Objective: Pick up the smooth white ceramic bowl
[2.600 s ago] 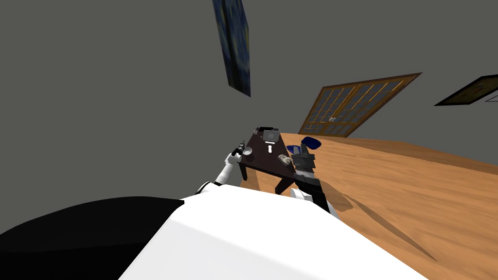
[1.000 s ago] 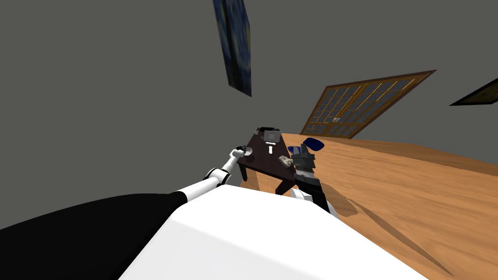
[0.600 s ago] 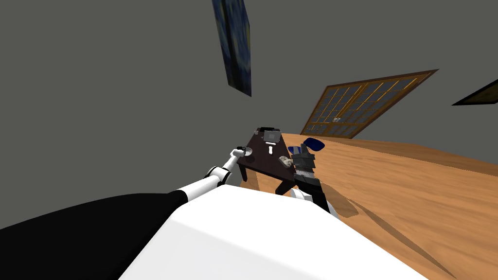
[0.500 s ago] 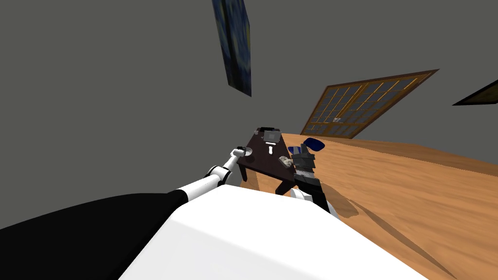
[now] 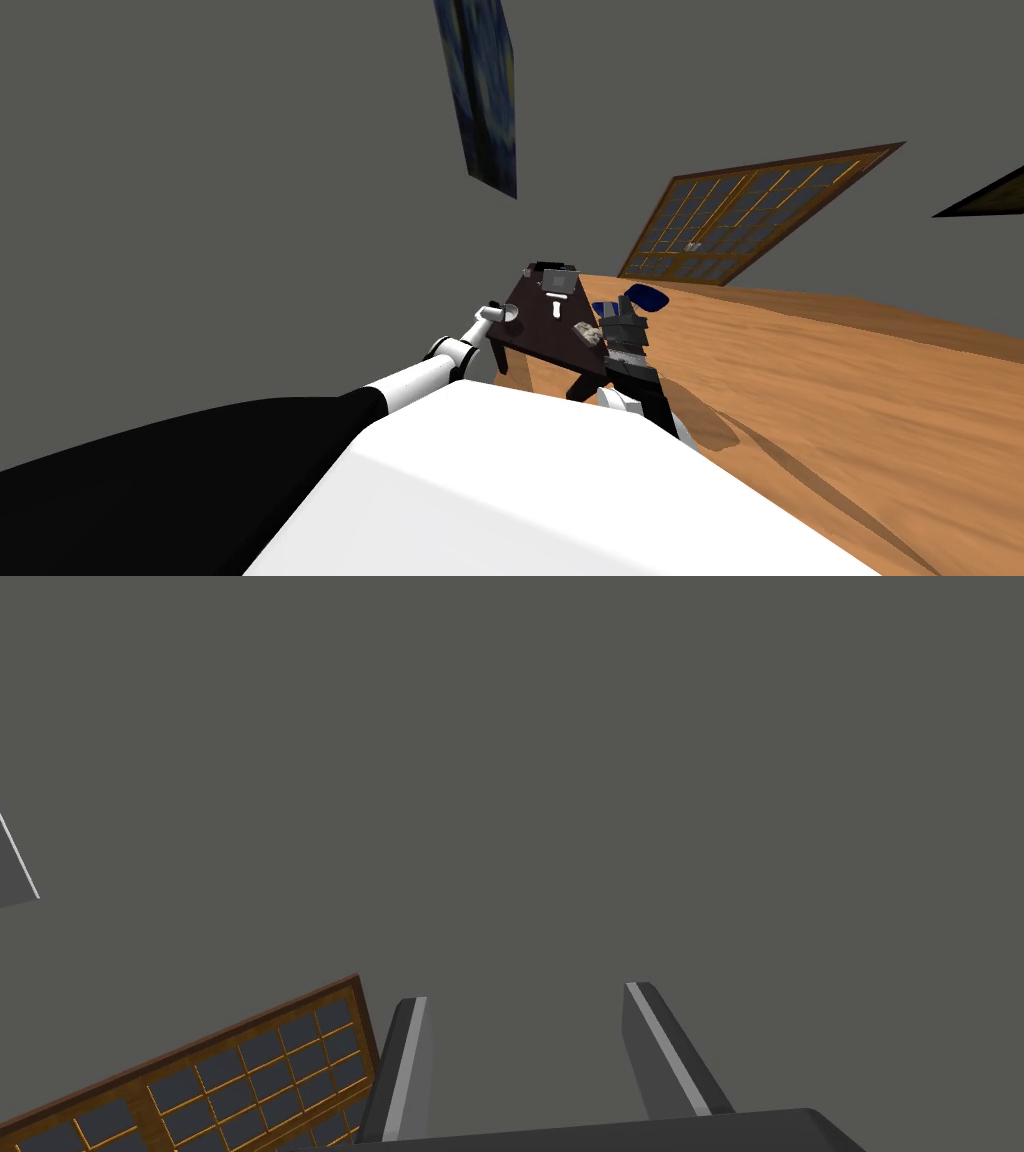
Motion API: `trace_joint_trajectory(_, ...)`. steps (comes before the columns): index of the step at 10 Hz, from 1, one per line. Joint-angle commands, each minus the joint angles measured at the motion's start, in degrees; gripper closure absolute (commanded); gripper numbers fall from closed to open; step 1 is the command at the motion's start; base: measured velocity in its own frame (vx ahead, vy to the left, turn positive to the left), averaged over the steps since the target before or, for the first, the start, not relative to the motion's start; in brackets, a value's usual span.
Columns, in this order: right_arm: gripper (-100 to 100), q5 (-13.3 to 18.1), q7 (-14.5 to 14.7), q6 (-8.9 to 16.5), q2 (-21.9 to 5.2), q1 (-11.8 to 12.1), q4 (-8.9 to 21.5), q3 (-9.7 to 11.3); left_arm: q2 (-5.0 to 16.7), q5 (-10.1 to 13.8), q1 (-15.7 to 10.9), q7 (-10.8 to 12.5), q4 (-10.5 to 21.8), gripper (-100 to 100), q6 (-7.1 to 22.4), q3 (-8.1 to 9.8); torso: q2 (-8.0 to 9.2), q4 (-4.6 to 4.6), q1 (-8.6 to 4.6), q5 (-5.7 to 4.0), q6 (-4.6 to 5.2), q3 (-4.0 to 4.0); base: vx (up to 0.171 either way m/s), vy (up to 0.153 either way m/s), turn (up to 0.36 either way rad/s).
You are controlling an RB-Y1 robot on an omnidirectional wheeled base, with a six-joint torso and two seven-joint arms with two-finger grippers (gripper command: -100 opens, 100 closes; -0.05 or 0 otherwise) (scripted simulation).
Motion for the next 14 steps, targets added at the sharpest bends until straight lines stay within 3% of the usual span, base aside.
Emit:
trace_joint_trajectory(1,0,0.0,0.0,0.0,0.0,0.0,0.0,0.0,-0.2,-0.1,-1.1,0.6,2.3,-100,1.6,0.40,0.00,0.00,0.00,0.00,0.00,0.00,0.025,-0.007,-0.001)
trace_joint_trajectory(6,0,0.0,0.0,0.0,0.0,0.0,0.0,0.0,-0.9,0.0,-4.1,2.3,10.4,-100,6.2,2.05,-0.15,-0.03,-0.07,-0.01,0.01,-0.09,0.056,-0.016,-0.013)
trace_joint_trajectory(8,0,0.0,0.0,0.0,0.0,0.0,0.0,0.0,-1.1,-0.1,-4.3,2.4,11.8,-100,5.5,2.07,-0.15,-0.04,-0.03,0.00,0.00,-0.09,0.039,-0.008,-0.007)
trace_joint_trajectory(9,0,0.0,0.0,0.0,0.0,0.0,0.0,0.0,-1.1,0.0,-4.4,2.4,12.1,0,5.5,2.11,-0.05,-0.01,0.00,0.00,0.00,-0.03,0.000,0.000,0.000)
trace_joint_trajectory(10,0,0.0,0.0,0.0,0.0,0.0,0.0,0.0,-1.3,-0.2,-3.3,2.2,12.7,-100,3.8,2.15,0.03,0.01,0.01,0.00,0.00,0.01,0.048,-0.003,-0.013)
trace_joint_trajectory(14,0,0.0,0.0,0.0,0.0,0.0,0.0,0.0,-1.4,-0.3,-2.9,2.2,12.6,-100,3.6,2.15,-0.03,-0.01,0.00,0.00,0.00,-0.02,0.036,-0.002,-0.004)
